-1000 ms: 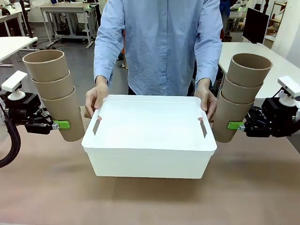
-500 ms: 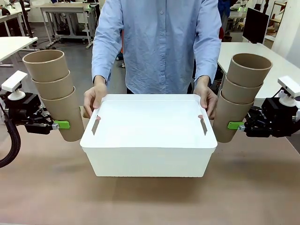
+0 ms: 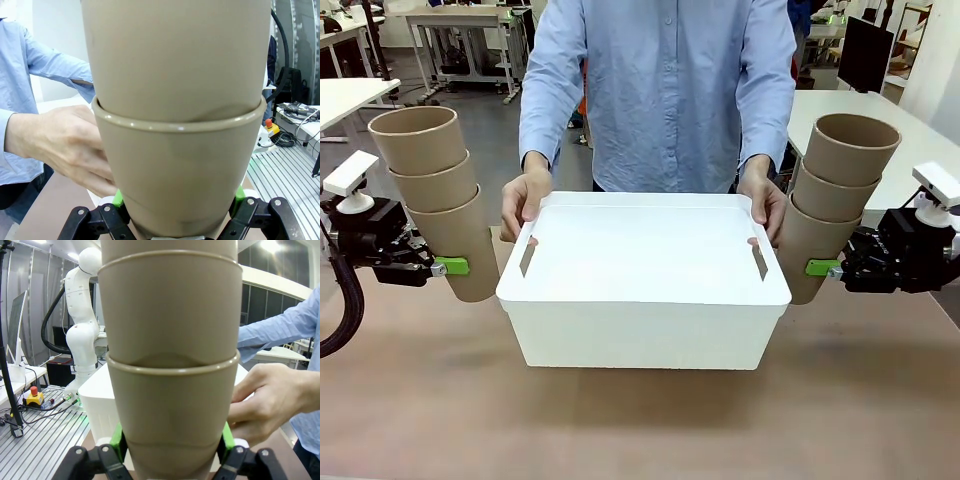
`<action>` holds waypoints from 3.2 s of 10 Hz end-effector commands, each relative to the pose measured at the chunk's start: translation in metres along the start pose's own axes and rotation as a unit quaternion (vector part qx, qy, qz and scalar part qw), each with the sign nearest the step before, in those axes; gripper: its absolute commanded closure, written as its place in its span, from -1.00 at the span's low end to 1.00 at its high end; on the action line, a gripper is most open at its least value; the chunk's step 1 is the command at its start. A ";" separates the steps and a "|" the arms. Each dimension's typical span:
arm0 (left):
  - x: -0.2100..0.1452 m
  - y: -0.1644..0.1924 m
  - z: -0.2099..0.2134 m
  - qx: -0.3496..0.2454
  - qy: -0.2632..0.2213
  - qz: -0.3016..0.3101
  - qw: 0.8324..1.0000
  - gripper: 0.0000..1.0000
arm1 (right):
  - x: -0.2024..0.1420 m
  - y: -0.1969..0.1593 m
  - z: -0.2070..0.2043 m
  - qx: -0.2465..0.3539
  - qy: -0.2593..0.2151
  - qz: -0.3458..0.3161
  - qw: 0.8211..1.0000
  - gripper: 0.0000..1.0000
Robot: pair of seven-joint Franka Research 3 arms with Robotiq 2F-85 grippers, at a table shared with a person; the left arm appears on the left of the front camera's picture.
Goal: Stack the cups and store them in the basket.
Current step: Place the stack of Reusable plastic cups into the Pantry Basket.
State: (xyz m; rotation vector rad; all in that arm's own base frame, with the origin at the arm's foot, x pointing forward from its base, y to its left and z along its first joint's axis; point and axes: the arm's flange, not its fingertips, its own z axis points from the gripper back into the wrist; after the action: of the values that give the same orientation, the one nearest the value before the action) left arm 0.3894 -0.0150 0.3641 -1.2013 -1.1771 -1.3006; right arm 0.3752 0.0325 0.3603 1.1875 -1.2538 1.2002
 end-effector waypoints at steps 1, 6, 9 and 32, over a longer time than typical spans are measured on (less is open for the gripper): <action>0.003 -0.001 0.000 -0.002 -0.002 -0.002 1.000 -0.71 | 0.004 0.000 0.000 -0.002 -0.001 0.006 1.000 -0.71; 0.003 -0.001 0.000 -0.002 -0.002 -0.002 1.000 -0.71 | 0.004 0.000 0.000 -0.002 -0.001 0.006 1.000 -0.71; 0.003 -0.001 0.000 -0.002 -0.002 -0.002 1.000 -0.71 | 0.004 0.000 0.000 -0.002 -0.001 0.006 1.000 -0.71; 0.003 -0.001 0.000 -0.002 -0.002 -0.002 1.000 -0.71 | 0.029 0.024 -0.228 -0.106 0.441 -0.029 0.891 -0.71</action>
State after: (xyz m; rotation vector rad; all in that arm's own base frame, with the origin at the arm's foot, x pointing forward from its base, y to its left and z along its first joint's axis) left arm 0.3896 -0.0154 0.3631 -1.2011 -1.1745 -1.2999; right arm 0.3618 0.2557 0.3886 0.4171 -0.6296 1.3098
